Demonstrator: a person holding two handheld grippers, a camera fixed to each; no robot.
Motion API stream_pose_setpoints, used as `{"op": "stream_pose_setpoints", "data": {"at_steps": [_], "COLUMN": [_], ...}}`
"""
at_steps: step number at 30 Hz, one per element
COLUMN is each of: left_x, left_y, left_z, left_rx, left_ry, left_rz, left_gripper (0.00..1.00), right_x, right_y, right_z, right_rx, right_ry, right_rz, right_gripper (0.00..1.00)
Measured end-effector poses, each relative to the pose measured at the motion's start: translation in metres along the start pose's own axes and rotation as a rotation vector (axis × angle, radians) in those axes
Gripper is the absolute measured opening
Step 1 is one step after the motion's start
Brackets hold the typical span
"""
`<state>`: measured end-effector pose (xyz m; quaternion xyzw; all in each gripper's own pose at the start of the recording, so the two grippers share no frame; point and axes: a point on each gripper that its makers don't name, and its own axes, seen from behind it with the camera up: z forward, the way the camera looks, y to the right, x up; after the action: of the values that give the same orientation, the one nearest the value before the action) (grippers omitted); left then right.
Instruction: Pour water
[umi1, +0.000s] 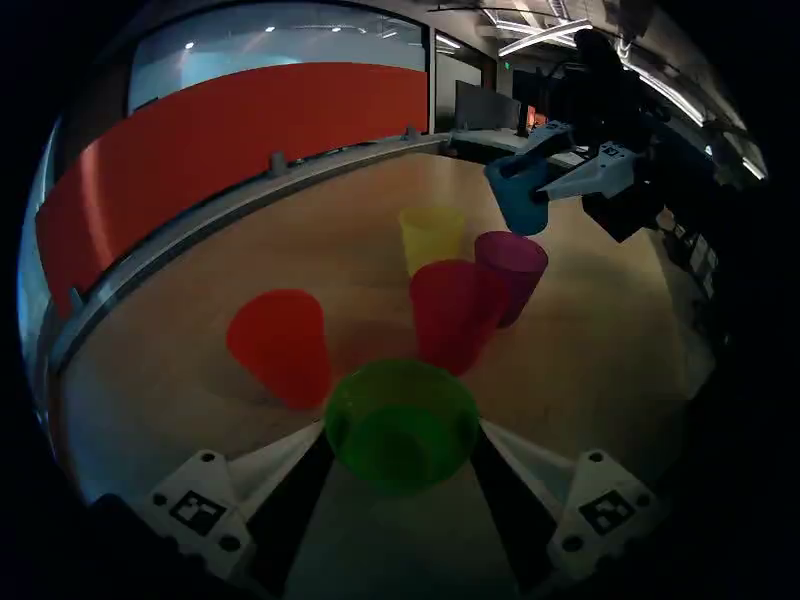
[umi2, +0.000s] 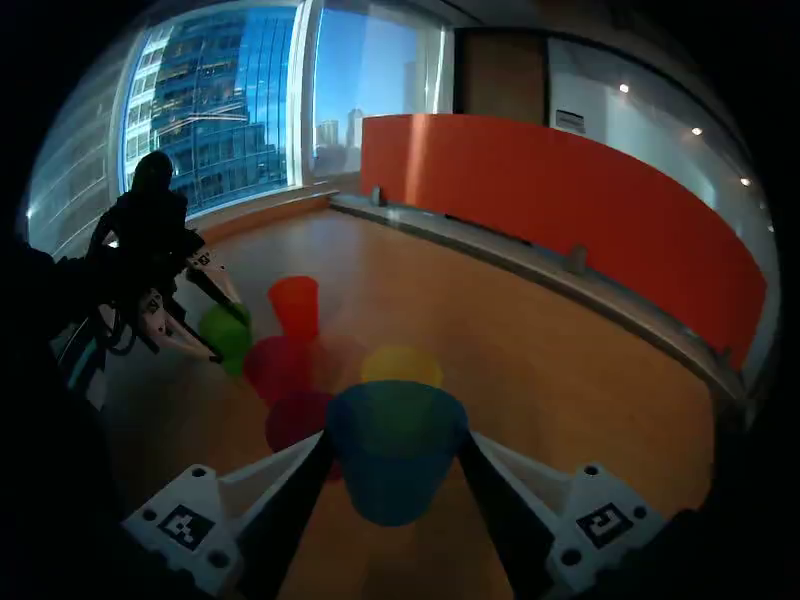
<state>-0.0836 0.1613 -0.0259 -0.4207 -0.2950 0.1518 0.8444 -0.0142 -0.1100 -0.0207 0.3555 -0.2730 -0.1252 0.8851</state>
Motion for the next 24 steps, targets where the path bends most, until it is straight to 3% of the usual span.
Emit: {"op": "stream_pose_setpoints", "data": {"at_steps": [18,24], "left_x": [-0.004,-0.007], "left_y": [-0.002,0.001], "left_z": [0.0,-0.003], "left_rx": [-0.013,-0.025], "left_ry": [-0.009,-0.026], "left_rz": [-0.011,-0.007], "left_gripper": [0.88,0.98], "right_x": [-0.017,-0.02], "right_y": [0.002,0.001], "right_z": [0.008,0.009], "right_rx": [-0.003,-0.001], "right_ry": [-0.034,-0.038], "right_rz": [0.002,0.005], "right_gripper": [0.9,0.9]}}
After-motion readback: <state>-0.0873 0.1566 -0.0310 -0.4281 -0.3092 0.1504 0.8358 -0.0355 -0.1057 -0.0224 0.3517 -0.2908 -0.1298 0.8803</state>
